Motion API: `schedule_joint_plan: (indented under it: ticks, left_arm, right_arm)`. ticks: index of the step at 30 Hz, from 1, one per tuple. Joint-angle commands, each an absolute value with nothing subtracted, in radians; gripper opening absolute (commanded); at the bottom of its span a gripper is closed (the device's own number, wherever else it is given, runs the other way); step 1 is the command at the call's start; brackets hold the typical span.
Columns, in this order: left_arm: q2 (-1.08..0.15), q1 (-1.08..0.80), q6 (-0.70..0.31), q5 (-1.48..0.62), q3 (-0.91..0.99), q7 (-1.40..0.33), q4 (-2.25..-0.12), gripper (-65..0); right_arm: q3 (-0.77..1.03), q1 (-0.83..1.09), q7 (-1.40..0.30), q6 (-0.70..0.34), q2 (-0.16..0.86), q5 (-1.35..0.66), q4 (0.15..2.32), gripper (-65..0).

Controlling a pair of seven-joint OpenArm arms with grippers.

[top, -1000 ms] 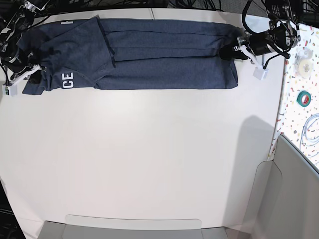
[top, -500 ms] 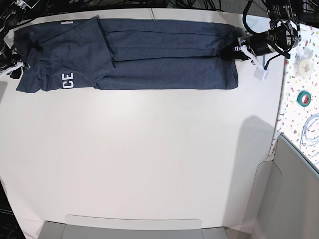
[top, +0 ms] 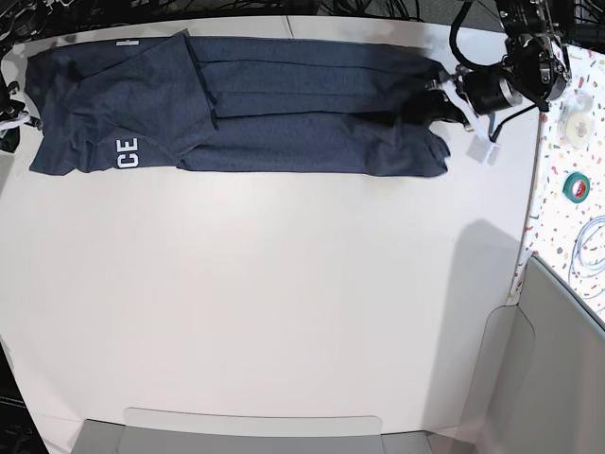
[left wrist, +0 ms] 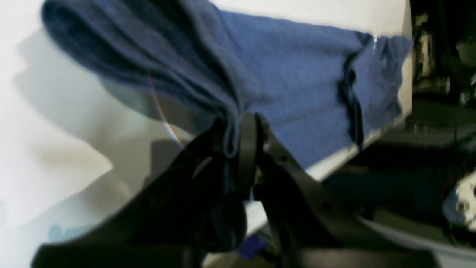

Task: Layout the t-shirt on the table in an organized manner, then fold the t-shirt properly
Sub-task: 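Lift the strip end with the left gripper and fold it toward the right gripper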

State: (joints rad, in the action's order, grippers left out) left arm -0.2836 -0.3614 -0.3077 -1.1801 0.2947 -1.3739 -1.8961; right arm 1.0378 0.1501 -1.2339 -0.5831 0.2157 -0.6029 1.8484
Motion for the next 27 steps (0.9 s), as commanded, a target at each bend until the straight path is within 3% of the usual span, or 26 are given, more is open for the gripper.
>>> schedule_joint_plan:
  ticks: [1,10,27]
  left_arm:
    - [-0.282,-0.355,-0.314,-1.205,0.277,-1.376,-1.928,-65.0]
    - [-0.272,-0.234,-0.314,-1.199,-0.021,-1.365,-1.943,-65.0]
    - [-0.263,-0.008,-0.312,-1.196,-0.455,-1.194,-1.937,-65.0]
  right_arm:
    - [1.070,0.154,-1.214,-0.582,0.240,-0.607,1.862,-65.0]
    - [1.218,0.160,-1.214,-0.582,0.242,-0.519,1.860,-65.0]
    - [1.219,0.199,-1.213,-0.584,0.231,-0.450,1.842,-65.0]
